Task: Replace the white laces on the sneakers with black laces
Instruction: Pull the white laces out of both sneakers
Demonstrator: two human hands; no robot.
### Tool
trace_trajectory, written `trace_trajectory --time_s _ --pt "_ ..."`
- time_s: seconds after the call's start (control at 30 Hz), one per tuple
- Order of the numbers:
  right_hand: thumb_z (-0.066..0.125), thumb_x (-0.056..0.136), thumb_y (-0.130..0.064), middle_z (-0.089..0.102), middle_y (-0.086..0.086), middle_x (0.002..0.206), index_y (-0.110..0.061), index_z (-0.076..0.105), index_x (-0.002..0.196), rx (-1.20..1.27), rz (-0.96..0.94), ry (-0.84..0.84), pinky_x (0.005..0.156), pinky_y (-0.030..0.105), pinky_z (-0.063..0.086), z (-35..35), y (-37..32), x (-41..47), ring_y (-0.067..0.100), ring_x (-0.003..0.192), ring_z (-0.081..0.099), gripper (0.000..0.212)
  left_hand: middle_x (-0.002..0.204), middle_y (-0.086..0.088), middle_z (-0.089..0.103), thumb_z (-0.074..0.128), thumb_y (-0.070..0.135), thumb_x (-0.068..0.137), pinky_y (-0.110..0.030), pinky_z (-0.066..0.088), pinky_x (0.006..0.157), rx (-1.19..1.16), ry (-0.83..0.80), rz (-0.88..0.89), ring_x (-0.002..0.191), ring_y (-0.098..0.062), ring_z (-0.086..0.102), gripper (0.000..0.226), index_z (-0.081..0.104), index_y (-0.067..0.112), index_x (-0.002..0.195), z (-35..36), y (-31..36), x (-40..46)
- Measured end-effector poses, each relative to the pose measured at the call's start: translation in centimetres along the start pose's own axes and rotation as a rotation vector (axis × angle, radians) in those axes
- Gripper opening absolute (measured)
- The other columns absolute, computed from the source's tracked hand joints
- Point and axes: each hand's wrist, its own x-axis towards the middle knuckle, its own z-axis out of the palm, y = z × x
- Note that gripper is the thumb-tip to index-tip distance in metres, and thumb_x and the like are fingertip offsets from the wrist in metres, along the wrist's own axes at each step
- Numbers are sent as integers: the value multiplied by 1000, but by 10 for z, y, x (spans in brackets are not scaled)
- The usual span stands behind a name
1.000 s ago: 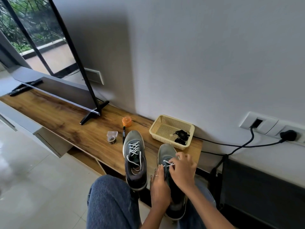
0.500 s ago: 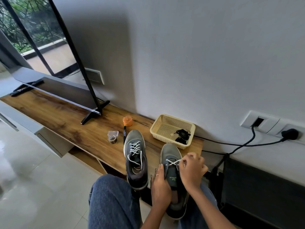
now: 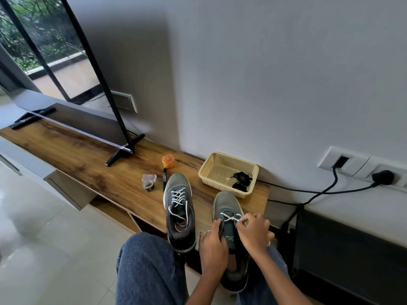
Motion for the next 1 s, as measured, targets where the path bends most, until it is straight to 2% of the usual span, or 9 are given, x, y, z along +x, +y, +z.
trace_trajectory --time_s 0.13,0.23,0.43,0.53,0.63,0.77,0.9,1.0 --pt "50 91 -33 37 -12 98 -29 60 88 -64 -66 -47 87 35 27 -3 -3 -3 16 110 38 11 115 -1 65 49 31 97 -33 45 93 42 41 4 106 -20 58 36 53 25 132 -5 4 8" --pt "52 92 -33 38 -12 95 -27 62 88 -38 -68 -25 83 34 26 -2 -1 -3 16 110 40 12 111 -2 66 49 32 97 -33 48 86 43 58 15 101 -21 61 34 57 24 129 -7 5 13" --pt "53 94 -30 54 -4 101 -22 64 81 107 21 107 90 41 33 -8 10 6 22 110 46 18 111 0 64 47 30 98 -32 47 87 17 73 20 102 -18 60 33 55 26 130 -7 6 11" --pt "56 92 -38 52 -8 98 -25 64 80 129 -15 18 91 41 31 -13 17 9 20 112 44 19 108 0 63 45 30 99 -33 47 85 8 73 4 100 -19 59 31 54 26 129 -4 6 11" --pt "59 87 -49 57 -12 99 -29 67 80 66 -69 -90 82 36 26 -9 14 7 16 110 41 23 106 -1 60 43 29 100 -33 47 84 -6 66 -10 98 -19 58 30 53 27 128 -2 7 10" --pt "57 91 -42 55 -9 105 -26 62 77 45 -59 -114 83 36 28 -2 8 8 19 116 40 21 110 0 60 43 30 100 -32 47 85 -15 79 -6 100 -18 58 31 52 28 130 -3 6 9" --pt "53 94 -36 46 -6 102 -23 58 83 149 3 67 89 39 31 -9 12 10 22 112 44 18 111 1 62 46 28 99 -32 44 86 28 108 16 103 -18 58 30 54 26 128 -4 6 9" --pt "51 96 -34 52 3 110 -18 62 92 259 82 121 94 45 34 -14 22 18 26 113 46 20 96 6 69 72 20 81 -36 48 77 170 189 123 91 -17 63 31 65 26 111 -3 10 11"
